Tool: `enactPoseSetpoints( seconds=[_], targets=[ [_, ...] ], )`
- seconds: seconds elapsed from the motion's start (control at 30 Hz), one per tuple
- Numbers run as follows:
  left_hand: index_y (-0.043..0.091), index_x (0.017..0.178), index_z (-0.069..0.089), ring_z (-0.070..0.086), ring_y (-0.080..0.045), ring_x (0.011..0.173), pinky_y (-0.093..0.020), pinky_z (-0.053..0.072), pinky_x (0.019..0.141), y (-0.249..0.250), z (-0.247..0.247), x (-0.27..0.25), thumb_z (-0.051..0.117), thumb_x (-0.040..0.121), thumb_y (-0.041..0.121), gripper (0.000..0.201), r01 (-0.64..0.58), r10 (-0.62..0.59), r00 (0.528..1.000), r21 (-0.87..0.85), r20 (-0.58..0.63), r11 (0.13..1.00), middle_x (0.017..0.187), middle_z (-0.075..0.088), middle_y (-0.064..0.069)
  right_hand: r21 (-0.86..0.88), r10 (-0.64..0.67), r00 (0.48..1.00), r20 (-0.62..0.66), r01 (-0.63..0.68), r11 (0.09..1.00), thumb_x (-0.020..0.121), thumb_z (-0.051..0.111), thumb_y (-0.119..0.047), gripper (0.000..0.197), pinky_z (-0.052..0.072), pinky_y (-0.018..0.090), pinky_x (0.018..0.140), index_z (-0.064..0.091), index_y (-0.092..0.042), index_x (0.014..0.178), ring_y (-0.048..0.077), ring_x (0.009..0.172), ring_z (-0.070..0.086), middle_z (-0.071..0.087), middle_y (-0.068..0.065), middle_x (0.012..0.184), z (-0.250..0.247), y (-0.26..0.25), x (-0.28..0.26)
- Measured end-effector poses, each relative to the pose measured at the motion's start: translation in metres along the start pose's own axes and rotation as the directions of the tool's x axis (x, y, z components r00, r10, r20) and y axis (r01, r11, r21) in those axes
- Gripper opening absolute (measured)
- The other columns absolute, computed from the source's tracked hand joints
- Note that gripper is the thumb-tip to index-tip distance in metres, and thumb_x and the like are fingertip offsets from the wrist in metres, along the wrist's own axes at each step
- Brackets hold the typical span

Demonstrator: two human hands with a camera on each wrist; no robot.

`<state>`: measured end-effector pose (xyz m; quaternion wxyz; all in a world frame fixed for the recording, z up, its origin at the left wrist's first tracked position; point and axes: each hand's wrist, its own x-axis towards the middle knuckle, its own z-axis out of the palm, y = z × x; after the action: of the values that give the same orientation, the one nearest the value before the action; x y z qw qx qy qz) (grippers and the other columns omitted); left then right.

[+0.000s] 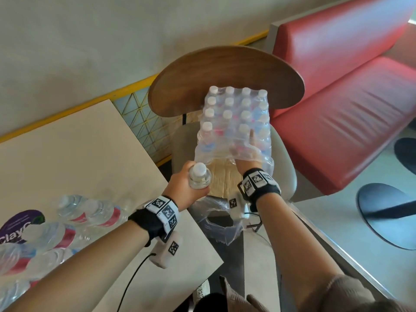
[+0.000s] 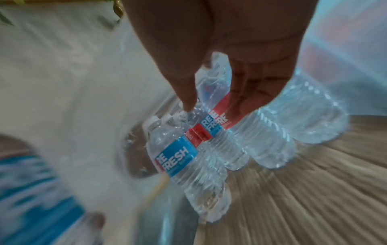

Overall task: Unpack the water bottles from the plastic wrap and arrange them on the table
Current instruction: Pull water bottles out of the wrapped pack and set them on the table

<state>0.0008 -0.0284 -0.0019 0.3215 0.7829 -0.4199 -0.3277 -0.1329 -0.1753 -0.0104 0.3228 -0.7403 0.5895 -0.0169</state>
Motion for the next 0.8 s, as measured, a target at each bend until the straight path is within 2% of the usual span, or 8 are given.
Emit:
enactPoseSetpoints(
  seconds=[0.07,0.17,0.27,0.3,0.4,0.5,0.63,0.8],
  targets=[
    [0.03,0.122,0.042,0.061,-0.013,0.096,-0.027,0.047,0.088,0.0,0.002,-0.001,0.078,0.072,0.032,0.062,0.005,-0.005,1.0,-0.008,0.006,1.0,0.105,0.062,0.006,-0.161,-0.06,0.998,0.006,0.06,0.985,0.084,0.06,-0.023,0.082,0.027,0.044,0.115,0.011,-0.028,0.15,0.029,0.143,0.022,0.013,0.006,0.158,-0.007,-0.005,-0.001],
    [0.032,0.123,0.04,0.06,-0.013,0.097,-0.027,0.046,0.088,-0.001,0.001,-0.004,0.076,0.073,0.036,0.062,0.013,-0.013,1.0,0.007,0.022,1.0,0.104,0.061,0.007,-0.301,0.009,0.991,0.136,0.033,0.953,0.086,0.057,-0.017,0.072,0.041,0.032,0.103,0.021,-0.017,0.149,0.027,0.132,0.041,0.028,0.008,0.153,-0.008,-0.008,-0.002],
    [0.03,0.122,0.042,0.061,-0.013,0.093,-0.025,0.045,0.084,-0.002,-0.006,-0.009,0.077,0.073,0.034,0.06,0.021,-0.021,1.0,-0.005,0.002,1.0,0.101,0.062,0.006,-0.157,0.027,0.994,0.11,-0.01,0.988,0.087,0.058,-0.018,0.057,0.05,0.015,0.08,0.037,-0.012,0.139,0.027,0.126,0.047,0.043,0.007,0.14,0.001,-0.009,0.003],
    [0.029,0.122,0.042,0.061,-0.014,0.092,-0.025,0.046,0.083,-0.003,-0.009,-0.011,0.077,0.074,0.033,0.059,0.025,-0.026,1.0,-0.006,-0.007,1.0,0.101,0.062,0.005,-0.137,0.02,0.993,0.113,-0.004,0.991,0.089,0.055,-0.021,0.047,0.048,0.018,0.082,0.043,-0.011,0.134,0.027,0.124,0.047,0.046,0.009,0.135,0.005,-0.011,0.002],
    [0.028,0.12,0.042,0.063,-0.014,0.093,-0.025,0.048,0.083,-0.011,-0.02,-0.023,0.078,0.073,0.033,0.059,0.022,-0.022,0.999,-0.002,-0.027,1.0,0.1,0.064,0.005,0.116,-0.121,0.991,-0.051,0.127,0.985,0.09,0.055,-0.032,0.054,0.034,0.033,0.106,0.033,-0.036,0.139,0.02,0.128,0.038,0.034,0.0,0.145,0.014,-0.018,-0.005],
    [0.031,0.117,0.036,0.063,-0.012,0.093,-0.024,0.05,0.085,-0.024,-0.033,-0.043,0.078,0.073,0.035,0.062,0.001,0.0,1.0,0.024,-0.019,1.0,0.101,0.063,0.006,0.161,-0.264,0.943,-0.202,0.297,0.941,0.081,0.053,-0.033,0.045,0.044,0.046,0.102,0.035,-0.06,0.113,0.024,0.109,0.055,0.054,0.005,0.125,0.028,0.001,0.006],
    [0.039,0.111,0.034,0.061,-0.011,0.09,-0.019,0.047,0.079,-0.052,-0.049,-0.078,0.08,0.07,0.037,0.062,0.031,-0.029,0.999,0.048,-0.041,0.998,0.096,0.058,0.01,0.394,-0.108,0.986,-0.13,0.152,0.906,0.091,0.056,-0.035,0.036,0.052,0.04,0.086,0.046,-0.037,0.125,0.024,0.086,0.059,0.054,-0.001,0.098,0.014,-0.005,-0.039],
    [0.029,0.117,0.044,0.052,-0.012,0.108,-0.028,0.046,0.09,-0.093,-0.066,-0.131,0.081,0.067,0.039,0.063,0.069,-0.044,0.988,0.171,-0.147,0.983,0.117,0.048,0.011,0.324,-0.361,0.925,0.119,0.308,0.894,0.09,0.061,-0.023,0.026,0.055,0.039,0.08,0.054,-0.03,0.114,0.016,0.081,0.062,0.058,-0.011,0.087,0.014,0.001,-0.091]
  ],
)
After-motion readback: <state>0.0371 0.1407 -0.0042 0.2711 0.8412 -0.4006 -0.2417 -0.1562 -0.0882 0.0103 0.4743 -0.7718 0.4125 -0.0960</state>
